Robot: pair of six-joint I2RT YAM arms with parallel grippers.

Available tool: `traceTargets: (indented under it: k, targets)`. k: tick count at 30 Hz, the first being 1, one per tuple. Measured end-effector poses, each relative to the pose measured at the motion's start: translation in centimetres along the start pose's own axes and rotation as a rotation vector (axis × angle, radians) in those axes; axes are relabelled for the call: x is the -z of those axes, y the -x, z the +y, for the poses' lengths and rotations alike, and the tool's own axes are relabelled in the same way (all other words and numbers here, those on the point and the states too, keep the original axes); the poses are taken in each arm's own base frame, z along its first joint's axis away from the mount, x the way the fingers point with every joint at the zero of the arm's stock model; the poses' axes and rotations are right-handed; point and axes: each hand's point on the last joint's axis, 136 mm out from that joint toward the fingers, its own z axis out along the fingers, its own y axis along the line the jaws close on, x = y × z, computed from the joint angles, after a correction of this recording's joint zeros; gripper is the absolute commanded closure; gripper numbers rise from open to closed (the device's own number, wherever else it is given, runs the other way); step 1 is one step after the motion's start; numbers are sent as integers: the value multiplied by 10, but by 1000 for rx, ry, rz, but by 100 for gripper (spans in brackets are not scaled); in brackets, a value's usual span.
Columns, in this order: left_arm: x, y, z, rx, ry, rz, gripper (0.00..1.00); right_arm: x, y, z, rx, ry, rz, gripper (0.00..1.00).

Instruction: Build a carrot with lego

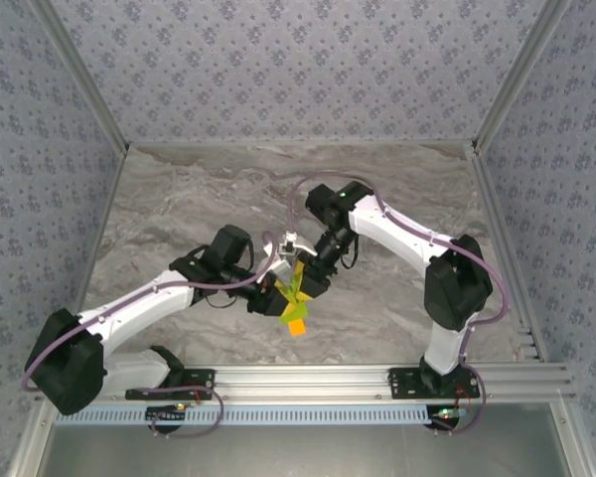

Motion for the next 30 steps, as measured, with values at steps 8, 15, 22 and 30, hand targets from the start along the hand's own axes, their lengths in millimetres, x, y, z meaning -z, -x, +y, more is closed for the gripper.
traceTargets:
  k: [8, 15, 22, 30]
  targets:
    - [3, 18, -2, -59, 1, -47, 78, 36, 9, -3, 20, -119, -102, 15]
    - [-2, 16, 10, -44, 37, -34, 74, 87, 25, -8, 50, -314, -255, 13]
    - [0, 9, 65, -13, 316, -8, 72, 125, 10, -46, -70, -629, -326, 13]
    - [55, 30, 141, 112, 866, -124, 73, 196, -43, -110, -434, -1140, -411, 13]
